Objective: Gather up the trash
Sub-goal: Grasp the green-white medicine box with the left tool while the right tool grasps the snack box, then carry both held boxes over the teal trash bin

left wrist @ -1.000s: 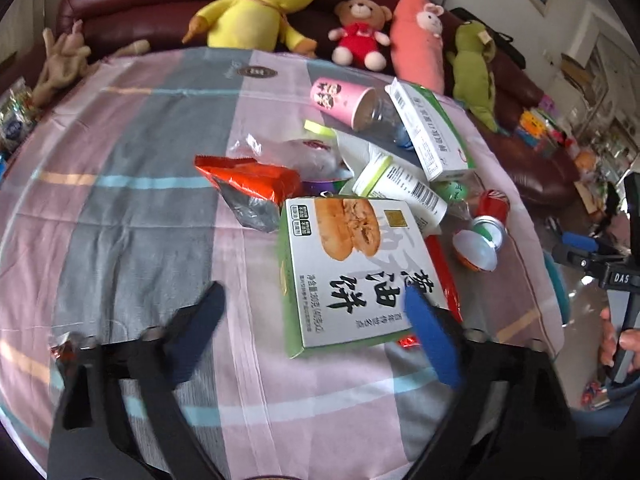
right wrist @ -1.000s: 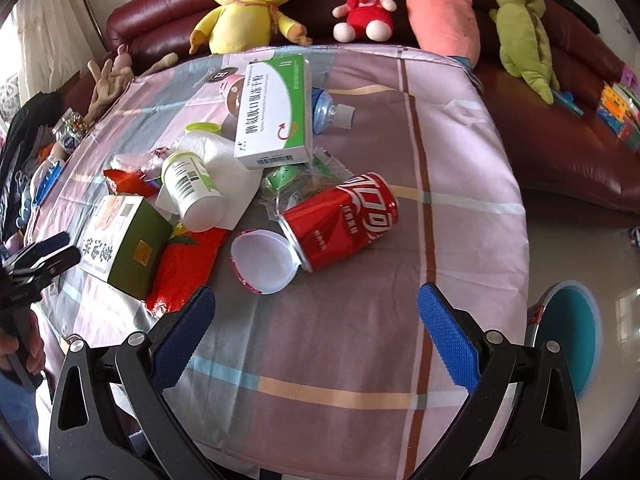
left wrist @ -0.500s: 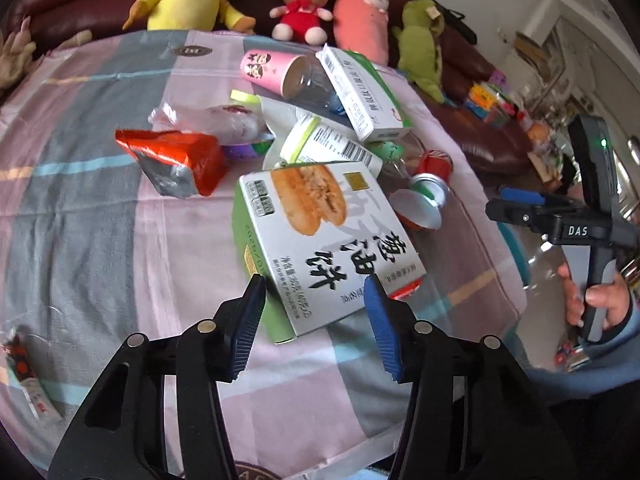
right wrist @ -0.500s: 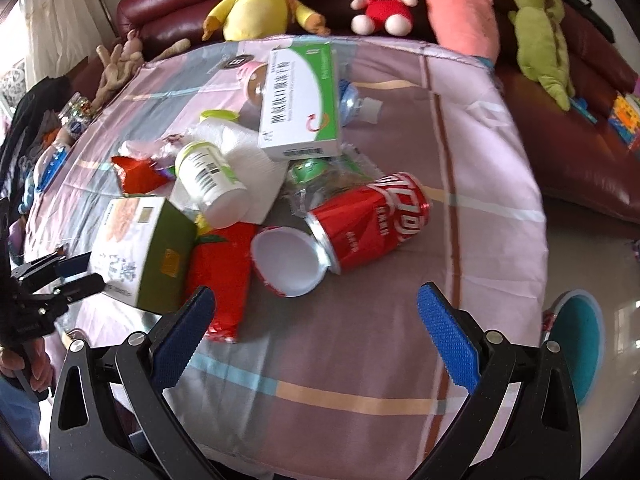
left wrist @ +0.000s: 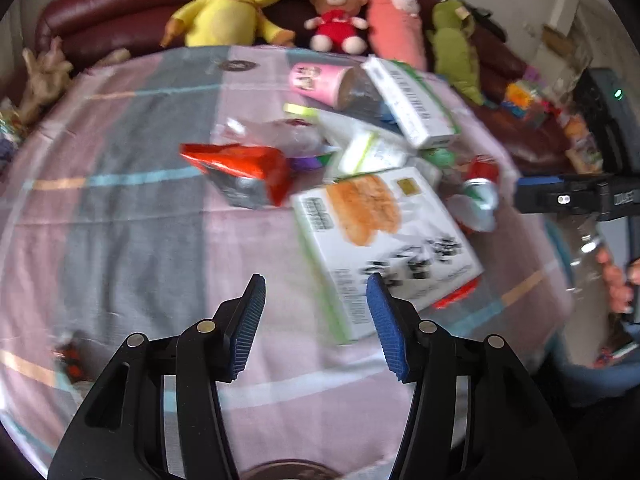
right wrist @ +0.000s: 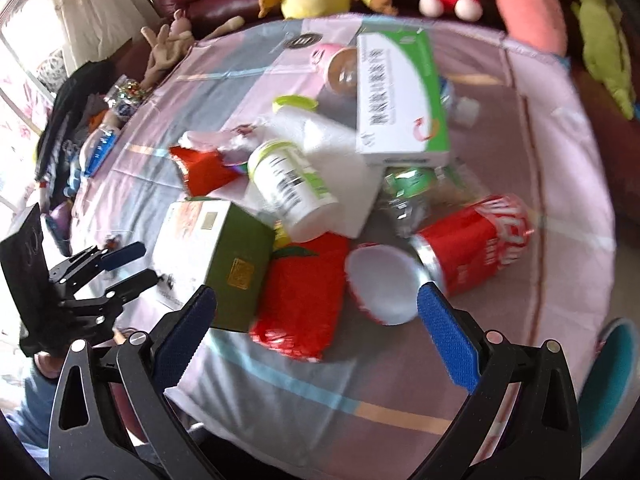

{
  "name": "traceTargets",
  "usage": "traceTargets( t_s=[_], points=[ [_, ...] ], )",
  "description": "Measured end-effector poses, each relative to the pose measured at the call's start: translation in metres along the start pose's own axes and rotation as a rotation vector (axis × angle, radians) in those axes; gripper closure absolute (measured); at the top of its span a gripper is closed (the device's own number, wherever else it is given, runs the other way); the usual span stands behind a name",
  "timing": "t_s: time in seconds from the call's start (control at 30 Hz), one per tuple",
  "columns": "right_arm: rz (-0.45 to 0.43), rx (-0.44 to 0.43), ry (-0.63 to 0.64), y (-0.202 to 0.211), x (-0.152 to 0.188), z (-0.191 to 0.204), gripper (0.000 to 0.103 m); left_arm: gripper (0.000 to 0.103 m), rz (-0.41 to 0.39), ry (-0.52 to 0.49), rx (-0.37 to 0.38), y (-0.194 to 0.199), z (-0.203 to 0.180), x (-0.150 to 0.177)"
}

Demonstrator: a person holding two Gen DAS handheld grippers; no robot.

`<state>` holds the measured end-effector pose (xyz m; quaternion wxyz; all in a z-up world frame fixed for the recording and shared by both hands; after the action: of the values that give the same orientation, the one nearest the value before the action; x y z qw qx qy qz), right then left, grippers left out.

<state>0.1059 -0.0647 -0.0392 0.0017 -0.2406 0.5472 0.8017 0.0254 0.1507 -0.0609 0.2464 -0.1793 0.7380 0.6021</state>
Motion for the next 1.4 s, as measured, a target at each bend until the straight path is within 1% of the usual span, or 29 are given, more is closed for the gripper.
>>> traceTargets(
  t_s=[0.13, 0.23, 0.3, 0.33, 0.4, 0.43, 0.5, 0.6, 0.73, 0.8, 0.9, 0.97, 1.0, 1.1, 1.17, 1.23, 1.33, 1.4],
  points=[
    [0.041, -0.074, -0.024, -0.015, -0.004, 0.010, 0.006, 0.048, -0.009, -0.028, -0.067, 0.003, 0.003, 0.000],
    [0.083, -0.142, -0.042, -0.029, -0.008, 0.018, 0.006, 0.048, -0.012, -0.006, -0.075, 0.003, 0.009, 0.001],
    [0.123, -0.204, -0.076, -0.041, -0.011, 0.021, 0.006, 0.048, -0.016, 0.002, -0.104, 0.003, 0.013, 0.002],
    [0.145, -0.231, -0.096, -0.048, -0.013, 0.023, 0.007, 0.050, -0.010, 0.011, -0.118, 0.001, 0.016, 0.002],
    [0.180, -0.274, -0.122, -0.059, -0.016, 0.027, 0.007, 0.054, 0.023, 0.023, -0.116, -0.006, 0.018, 0.006],
    [0.190, -0.301, -0.137, -0.063, -0.018, 0.028, 0.007, 0.054, 0.028, 0.023, -0.119, -0.009, 0.018, 0.008],
    [0.208, -0.337, -0.166, -0.066, -0.022, 0.031, 0.007, 0.054, 0.028, 0.031, -0.096, -0.011, 0.018, 0.011],
    [0.180, -0.298, -0.131, -0.055, -0.029, 0.038, 0.007, 0.054, 0.015, 0.057, -0.076, -0.011, 0.019, 0.011],
    [0.183, -0.258, -0.079, -0.047, -0.037, 0.054, 0.007, 0.052, -0.005, 0.057, -0.036, -0.013, 0.010, 0.007],
    [0.179, -0.244, -0.052, -0.046, -0.041, 0.063, 0.007, 0.052, -0.020, 0.055, -0.031, -0.014, 0.005, 0.006],
    [0.182, -0.204, 0.001, -0.048, -0.047, 0.075, 0.007, 0.052, -0.024, 0.090, -0.014, -0.017, 0.006, 0.007],
    [0.201, -0.187, 0.030, -0.056, -0.049, 0.083, 0.007, 0.052, -0.024, 0.114, -0.004, -0.018, 0.008, 0.009],
    [0.210, -0.186, 0.035, -0.060, -0.049, 0.084, 0.010, 0.052, -0.026, 0.118, -0.002, -0.017, 0.008, 0.009],
    [0.248, -0.207, 0.037, -0.073, -0.046, 0.085, 0.044, 0.051, -0.029, 0.128, -0.023, -0.015, 0.009, 0.010],
    [0.240, -0.213, 0.034, -0.073, -0.045, 0.082, 0.045, 0.049, -0.030, 0.141, -0.008, -0.013, 0.010, 0.008],
    [0.230, -0.228, 0.024, -0.066, -0.044, 0.078, 0.046, 0.041, -0.039, 0.150, -0.002, -0.009, 0.009, 0.004],
    [0.153, -0.210, 0.011, -0.034, -0.051, 0.062, 0.046, 0.033, -0.067, 0.140, 0.002, -0.001, 0.000, -0.005],
    [0.107, -0.207, -0.007, -0.012, -0.056, 0.050, 0.046, 0.029, -0.076, 0.132, 0.014, 0.000, -0.007, -0.010]
  ],
)
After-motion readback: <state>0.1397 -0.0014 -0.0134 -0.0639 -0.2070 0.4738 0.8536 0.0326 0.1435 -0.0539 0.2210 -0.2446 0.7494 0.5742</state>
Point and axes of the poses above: each gripper's, at about its wrist camera, not at the fingertips, and y roughly against the way its jaws point, z to its left, x to its underside, the point moved 1 cm from there along -y, roughly the way its jaws point
